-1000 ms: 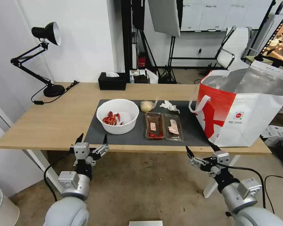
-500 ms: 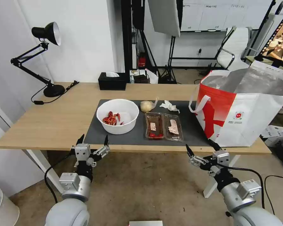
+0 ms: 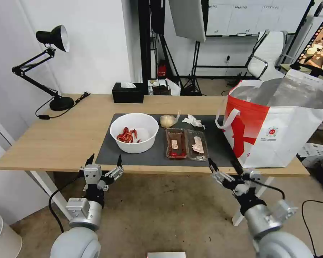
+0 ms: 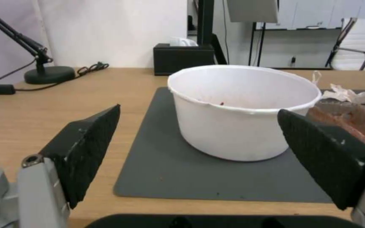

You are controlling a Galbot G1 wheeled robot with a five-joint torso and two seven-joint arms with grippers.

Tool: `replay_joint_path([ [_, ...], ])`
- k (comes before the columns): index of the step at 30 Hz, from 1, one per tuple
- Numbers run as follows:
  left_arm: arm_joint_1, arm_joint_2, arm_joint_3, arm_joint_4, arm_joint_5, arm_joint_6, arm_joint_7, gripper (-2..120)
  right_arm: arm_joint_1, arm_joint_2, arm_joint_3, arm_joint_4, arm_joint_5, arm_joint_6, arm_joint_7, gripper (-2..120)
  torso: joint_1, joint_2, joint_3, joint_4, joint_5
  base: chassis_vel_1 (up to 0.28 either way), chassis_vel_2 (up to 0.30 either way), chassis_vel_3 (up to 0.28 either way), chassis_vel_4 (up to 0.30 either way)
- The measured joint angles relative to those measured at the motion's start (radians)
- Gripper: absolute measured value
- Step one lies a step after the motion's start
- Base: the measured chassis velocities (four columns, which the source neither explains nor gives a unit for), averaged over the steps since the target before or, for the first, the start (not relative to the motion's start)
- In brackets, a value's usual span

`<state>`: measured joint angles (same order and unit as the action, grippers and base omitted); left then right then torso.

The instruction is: Pick up the trash from the table and place it into the takeout bag.

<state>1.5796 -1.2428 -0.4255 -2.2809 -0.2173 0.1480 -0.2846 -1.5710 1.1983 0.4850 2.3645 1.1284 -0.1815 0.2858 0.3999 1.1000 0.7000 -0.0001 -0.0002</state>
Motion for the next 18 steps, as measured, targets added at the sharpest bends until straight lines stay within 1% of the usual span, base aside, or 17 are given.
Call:
replay_joint_path([
  [1, 0.005, -0.001, -0.004, 0.000, 0.001, -0.001, 0.000, 100, 0.035, 0.002, -0.013, 0.003, 0.129, 0.007, 0.067, 100, 0.000, 0.000, 0.000, 0.0001, 0.0000, 0.000, 0.000, 0.000, 0.000],
  [2, 0.013, -0.002, -0.012, 0.000, 0.002, -0.003, 0.001, 100, 0.108, 0.011, -0.030, 0.004, 0.339, 0.034, 0.202, 100, 0.000, 0.000, 0.000, 0.0000, 0.0001, 0.000, 0.000, 0.000, 0.000],
  [3, 0.018, -0.004, -0.016, 0.001, 0.003, -0.004, 0.000, 100, 0.163, 0.022, -0.038, -0.002, 0.452, 0.056, 0.283, 100, 0.000, 0.000, 0.000, 0.0002, 0.0000, 0.000, 0.000, 0.000, 0.000],
  [4, 0.018, -0.004, -0.016, 0.001, 0.003, -0.004, 0.000, 100, 0.163, 0.022, -0.038, -0.002, 0.452, 0.056, 0.283, 100, 0.000, 0.000, 0.000, 0.0002, 0.0000, 0.000, 0.000, 0.000, 0.000],
  [6, 0.022, -0.005, -0.022, 0.005, 0.003, -0.004, 0.001, 100, 0.228, 0.034, -0.070, -0.033, 0.505, 0.080, 0.336, 100, 0.000, 0.000, 0.000, 0.0002, 0.0000, 0.000, 0.000, 0.000, 0.000],
  [8, 0.024, -0.005, -0.025, 0.005, 0.003, -0.004, 0.001, 100, 0.248, 0.040, -0.088, -0.046, 0.510, 0.086, 0.350, 100, 0.000, 0.000, 0.000, 0.0002, 0.0000, 0.000, 0.000, 0.000, 0.000],
  [9, 0.027, -0.005, -0.028, 0.005, 0.003, -0.004, 0.000, 100, 0.274, 0.048, -0.115, -0.067, 0.509, 0.094, 0.368, 100, 0.000, 0.000, 0.000, 0.0002, 0.0001, 0.000, 0.000, 0.000, 0.000],
  [11, 0.032, -0.005, -0.034, 0.007, 0.003, -0.004, 0.000, 100, 0.325, 0.067, -0.171, -0.123, 0.487, 0.104, 0.398, 100, 0.000, 0.000, 0.000, 0.0001, 0.0000, 0.000, 0.000, 0.000, 0.000],
  [12, 0.032, -0.005, -0.034, 0.007, 0.003, -0.004, 0.000, 100, 0.325, 0.067, -0.171, -0.123, 0.487, 0.104, 0.398, 100, 0.000, 0.000, 0.000, 0.0001, 0.0000, 0.000, 0.000, 0.000, 0.000],
  [14, 0.037, -0.005, -0.039, 0.008, 0.001, -0.004, -0.002, 100, 0.374, 0.099, -0.211, -0.181, 0.457, 0.111, 0.426, 100, 0.000, 0.000, 0.000, 0.0001, 0.0001, 0.000, 0.000, 0.000, 0.000],
  [15, 0.037, -0.005, -0.039, 0.008, 0.001, -0.004, -0.002, 100, 0.374, 0.099, -0.211, -0.181, 0.457, 0.111, 0.426, 100, 0.000, 0.000, 0.000, 0.0001, 0.0001, 0.000, 0.000, 0.000, 0.000],
  [17, 0.040, -0.001, -0.045, 0.009, -0.005, -0.003, -0.003, 100, 0.425, 0.144, -0.241, -0.239, 0.419, 0.117, 0.458, 100, 0.000, 0.000, 0.000, 0.0003, 0.0000, 0.000, 0.000, 0.000, 0.000],
  [18, 0.040, -0.001, -0.045, 0.009, -0.005, -0.003, -0.003, 100, 0.425, 0.144, -0.241, -0.239, 0.419, 0.117, 0.458, 100, 0.000, 0.000, 0.000, 0.0003, 0.0000, 0.000, 0.000, 0.000, 0.000],
])
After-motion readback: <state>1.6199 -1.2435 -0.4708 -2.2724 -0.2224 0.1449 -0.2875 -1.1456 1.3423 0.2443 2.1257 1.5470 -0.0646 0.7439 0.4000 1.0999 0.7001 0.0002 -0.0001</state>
